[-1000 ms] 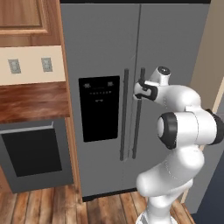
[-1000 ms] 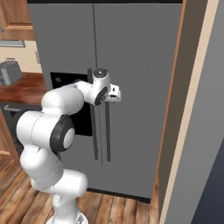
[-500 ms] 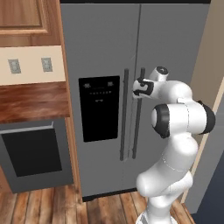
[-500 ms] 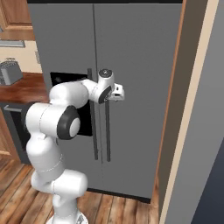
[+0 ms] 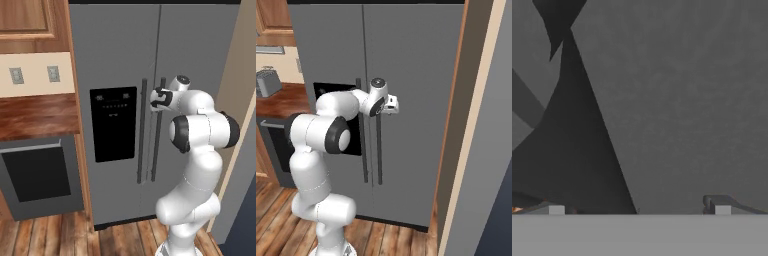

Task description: Take the lemon wedge from the fridge and place it on the plate with fish on the dining counter.

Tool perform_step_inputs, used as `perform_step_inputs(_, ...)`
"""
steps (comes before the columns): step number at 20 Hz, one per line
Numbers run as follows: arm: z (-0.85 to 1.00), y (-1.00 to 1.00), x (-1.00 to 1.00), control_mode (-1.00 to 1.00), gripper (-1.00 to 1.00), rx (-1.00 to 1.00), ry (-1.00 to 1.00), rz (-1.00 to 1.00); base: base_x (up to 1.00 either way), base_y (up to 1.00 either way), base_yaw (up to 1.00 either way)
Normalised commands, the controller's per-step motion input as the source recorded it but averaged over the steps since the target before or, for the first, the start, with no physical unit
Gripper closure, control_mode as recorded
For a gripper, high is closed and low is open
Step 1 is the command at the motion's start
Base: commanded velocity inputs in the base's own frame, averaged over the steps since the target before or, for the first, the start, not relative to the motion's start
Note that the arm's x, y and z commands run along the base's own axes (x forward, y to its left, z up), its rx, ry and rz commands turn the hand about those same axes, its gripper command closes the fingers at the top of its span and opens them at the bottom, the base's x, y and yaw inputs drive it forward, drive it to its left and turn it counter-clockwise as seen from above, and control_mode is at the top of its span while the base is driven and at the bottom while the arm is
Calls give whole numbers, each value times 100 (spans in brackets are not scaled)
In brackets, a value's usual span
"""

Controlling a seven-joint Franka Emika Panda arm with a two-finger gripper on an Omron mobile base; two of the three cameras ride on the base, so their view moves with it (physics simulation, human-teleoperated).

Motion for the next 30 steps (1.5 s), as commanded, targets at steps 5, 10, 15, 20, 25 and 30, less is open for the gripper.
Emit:
perform_step_inputs(5, -27, 1, 17, -100, -100, 0, -1, 0, 0, 0, 0)
perform_step_inputs(10, -13, 4, -2, -100, -100, 2, -6, 0, 0, 0, 0)
perform_step_inputs(15, 13, -21, -48, -100, -100, 9, -25, 0, 0, 0, 0)
perform_step_inputs(20, 0, 6, 0, -100, -100, 0, 0, 0, 0, 0, 0)
perform_step_inputs(25, -4, 53, 15, -100, -100, -2, 5, 0, 0, 0, 0)
perform_step_inputs(30, 0, 21, 9, -100, -100, 0, 0, 0, 0, 0, 0)
